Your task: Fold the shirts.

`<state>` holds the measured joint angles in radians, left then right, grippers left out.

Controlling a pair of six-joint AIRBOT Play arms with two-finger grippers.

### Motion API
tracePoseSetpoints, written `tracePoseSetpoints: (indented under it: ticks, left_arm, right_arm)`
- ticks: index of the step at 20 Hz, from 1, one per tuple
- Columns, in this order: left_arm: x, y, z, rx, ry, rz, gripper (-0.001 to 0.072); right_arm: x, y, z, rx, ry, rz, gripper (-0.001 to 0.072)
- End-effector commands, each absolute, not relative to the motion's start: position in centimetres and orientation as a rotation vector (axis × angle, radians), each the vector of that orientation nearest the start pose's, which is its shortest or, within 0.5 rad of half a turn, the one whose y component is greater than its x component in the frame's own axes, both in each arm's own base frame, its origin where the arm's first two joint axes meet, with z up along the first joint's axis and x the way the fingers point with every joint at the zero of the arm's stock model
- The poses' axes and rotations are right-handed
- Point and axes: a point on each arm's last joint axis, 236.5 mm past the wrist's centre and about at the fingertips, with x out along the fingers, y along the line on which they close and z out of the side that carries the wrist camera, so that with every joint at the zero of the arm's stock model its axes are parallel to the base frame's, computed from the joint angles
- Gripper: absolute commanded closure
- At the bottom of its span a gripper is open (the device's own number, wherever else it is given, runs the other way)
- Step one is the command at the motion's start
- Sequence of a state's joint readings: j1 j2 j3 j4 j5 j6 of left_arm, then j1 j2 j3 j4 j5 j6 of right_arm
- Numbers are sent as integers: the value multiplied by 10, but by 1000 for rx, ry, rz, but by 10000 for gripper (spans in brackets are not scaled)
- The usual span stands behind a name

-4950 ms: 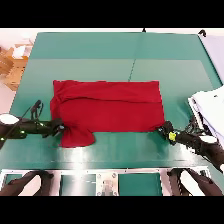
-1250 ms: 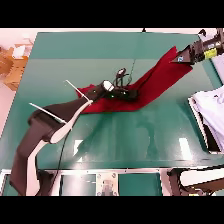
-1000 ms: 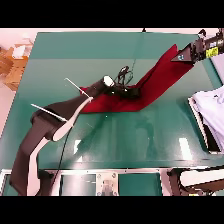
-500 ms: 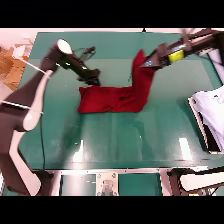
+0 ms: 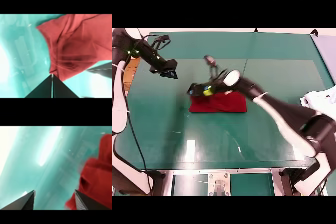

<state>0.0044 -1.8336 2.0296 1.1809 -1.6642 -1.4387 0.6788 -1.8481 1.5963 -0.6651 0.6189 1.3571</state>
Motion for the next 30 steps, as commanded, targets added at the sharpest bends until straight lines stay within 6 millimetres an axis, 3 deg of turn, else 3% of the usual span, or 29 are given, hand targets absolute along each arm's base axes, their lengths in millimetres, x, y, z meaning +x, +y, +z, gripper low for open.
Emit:
tracePoseSetpoints:
  ticks: [1,3,6,8,10,12,14,17,20,22,23,24,25,26,28,30]
  left_arm:
    - [467,-76,56,-138,1420,-422,685]
    - [466,-76,56,-130,1424,-430,685]
    - [465,-76,56,-124,1424,-435,684]
    - [466,-76,56,-125,1422,-435,685]
    - [466,-76,56,-126,1422,-436,685]
    - [466,-76,56,-126,1422,-435,685]
    - [466,-76,56,-129,1422,-433,685]
    - [466,-76,56,-134,1423,-429,684]
    - [466,-77,56,-136,1425,-431,684]
    - [466,-77,56,-136,1424,-431,685]
    - [466,-77,56,-137,1424,-431,684]
    - [466,-77,56,-136,1424,-431,685]
    - [466,-77,56,-136,1424,-431,685]
    - [466,-77,56,-136,1425,-431,684]
    - [465,-77,56,-137,1425,-431,684]
    - [465,-77,56,-136,1426,-431,684]
  right_arm:
    - [427,472,-18,344,914,804,158]
    - [447,417,-12,293,978,775,158]
    - [477,307,12,328,1076,656,158]
    - [486,233,23,381,1137,564,158]
    - [474,178,7,438,1257,506,158]
    - [458,145,-25,500,1348,440,158]
    - [442,141,-56,529,1422,434,157]
    - [429,172,-84,599,1490,515,157]
    - [417,201,-103,596,1547,559,158]
    - [416,216,-104,585,1537,587,163]
    - [418,224,-100,594,1525,601,296]
    - [422,230,-92,601,1505,627,646]
    - [427,237,-79,618,1478,667,700]
    - [433,245,-57,642,1455,722,701]
    - [450,249,3,628,1364,830,701]
    - [474,237,79,580,1195,876,701]
